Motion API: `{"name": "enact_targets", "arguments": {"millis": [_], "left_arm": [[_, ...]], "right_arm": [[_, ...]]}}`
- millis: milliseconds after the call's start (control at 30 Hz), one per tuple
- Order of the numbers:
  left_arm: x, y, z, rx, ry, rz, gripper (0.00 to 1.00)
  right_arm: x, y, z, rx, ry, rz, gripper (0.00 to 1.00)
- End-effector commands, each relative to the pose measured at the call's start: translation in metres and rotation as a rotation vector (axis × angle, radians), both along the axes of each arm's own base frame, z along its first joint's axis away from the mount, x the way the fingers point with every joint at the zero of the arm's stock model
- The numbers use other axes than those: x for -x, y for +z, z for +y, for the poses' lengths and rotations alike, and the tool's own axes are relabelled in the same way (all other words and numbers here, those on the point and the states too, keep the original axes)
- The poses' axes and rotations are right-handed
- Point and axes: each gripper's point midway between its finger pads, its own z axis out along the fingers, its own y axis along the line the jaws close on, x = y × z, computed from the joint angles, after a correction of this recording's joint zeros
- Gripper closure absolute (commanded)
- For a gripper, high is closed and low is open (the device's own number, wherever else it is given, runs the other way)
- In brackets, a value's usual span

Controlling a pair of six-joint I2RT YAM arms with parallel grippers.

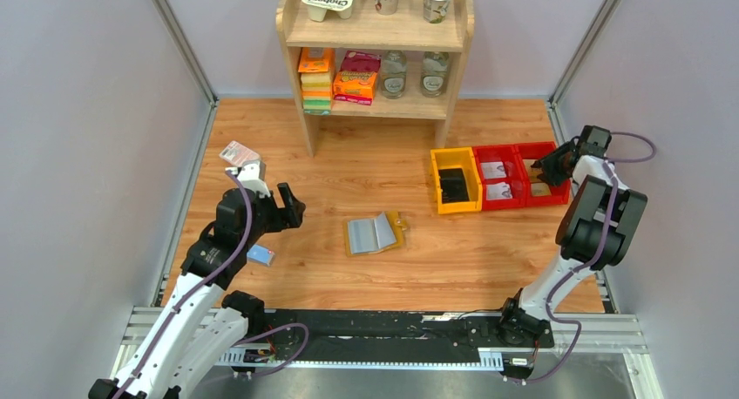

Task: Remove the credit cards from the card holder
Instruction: Place the credit card in the storage box, then remove the credit card from the card holder.

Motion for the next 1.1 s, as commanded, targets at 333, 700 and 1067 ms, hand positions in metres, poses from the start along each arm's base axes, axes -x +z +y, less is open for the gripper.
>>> {"name": "enact_targets", "arguments": {"millis": [333, 700, 1067], "left_arm": [[-0.004, 0.006, -0.023, 0.103, -0.049, 0.066, 0.13], [-0.007, -0.02, -0.024, 0.09, -0.008, 0.202, 0.14], [-0.005, -0.01, -0.013, 0.006, -0.028, 0.16, 0.13]], "right_arm": [[0.05, 0.092, 0.037, 0.232, 0.011, -0.065, 0.35], [0.097, 0.118, 0.28, 0.414, 0.695, -0.293, 0.19], [0.183, 0.061, 0.464, 0.451, 1.234, -0.292, 0.16]]}}
